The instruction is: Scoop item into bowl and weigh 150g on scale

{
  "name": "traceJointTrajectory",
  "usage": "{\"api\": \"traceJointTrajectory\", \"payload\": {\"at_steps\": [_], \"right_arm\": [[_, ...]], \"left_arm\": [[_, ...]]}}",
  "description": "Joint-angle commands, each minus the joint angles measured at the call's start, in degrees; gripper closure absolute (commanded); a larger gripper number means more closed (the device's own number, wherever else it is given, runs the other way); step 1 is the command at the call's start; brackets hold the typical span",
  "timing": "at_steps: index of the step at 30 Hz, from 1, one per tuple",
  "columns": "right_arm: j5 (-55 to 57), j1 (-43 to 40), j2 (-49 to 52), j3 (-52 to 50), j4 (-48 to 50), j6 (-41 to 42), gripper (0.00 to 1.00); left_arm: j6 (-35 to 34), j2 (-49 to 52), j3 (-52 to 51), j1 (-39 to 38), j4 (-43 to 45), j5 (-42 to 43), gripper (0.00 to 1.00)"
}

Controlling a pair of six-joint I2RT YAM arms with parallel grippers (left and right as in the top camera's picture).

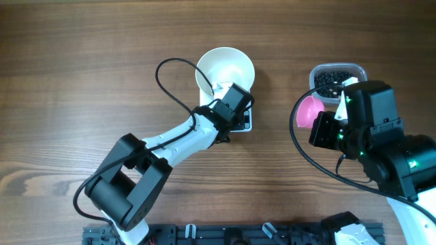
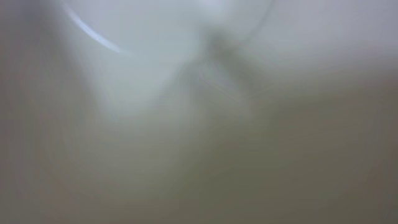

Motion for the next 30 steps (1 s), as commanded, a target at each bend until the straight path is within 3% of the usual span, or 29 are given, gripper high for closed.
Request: {"api": "traceJointTrajectory", "payload": {"at_steps": [1, 30], "right_arm": [[-0.5, -0.2, -0.1, 1.2, 0.3, 0.5, 0.96], [-0.5, -0.2, -0.1, 1.2, 0.4, 0.4, 0.96]], "left_arm": [[0.4, 1.3, 0.8, -0.2, 0.3, -0.3, 0.96], [-1.1, 3.8, 0.7, -0.7, -3.6, 2.1, 0.96]]}}
